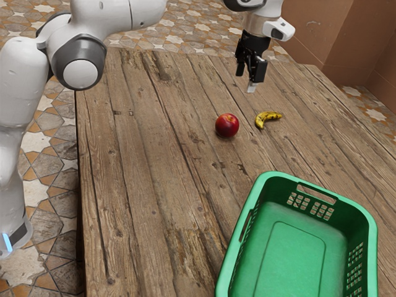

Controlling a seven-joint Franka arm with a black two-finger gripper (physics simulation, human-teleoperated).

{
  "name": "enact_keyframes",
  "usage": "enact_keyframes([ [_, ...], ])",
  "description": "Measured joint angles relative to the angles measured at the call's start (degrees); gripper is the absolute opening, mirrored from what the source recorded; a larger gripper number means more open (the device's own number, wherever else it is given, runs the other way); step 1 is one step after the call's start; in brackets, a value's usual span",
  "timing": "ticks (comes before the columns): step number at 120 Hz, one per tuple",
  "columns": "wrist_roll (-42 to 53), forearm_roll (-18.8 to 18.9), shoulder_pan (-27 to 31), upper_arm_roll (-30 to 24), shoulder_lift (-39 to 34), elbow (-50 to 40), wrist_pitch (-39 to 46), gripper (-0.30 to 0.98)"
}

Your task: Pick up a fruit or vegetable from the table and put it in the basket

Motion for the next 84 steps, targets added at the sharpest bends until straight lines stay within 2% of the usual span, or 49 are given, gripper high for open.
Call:
enact_keyframes([
  [46,1.01,0.52,0.38,0.3,-1.3,0.33,0.14,0.69],
  [56,1.8,0.83,0.66,2.03,-0.49,0.24,0.21,0.68],
  [84,5.64,0.83,8.82,3.16,8.4,-0.17,5.41,0.69],
])
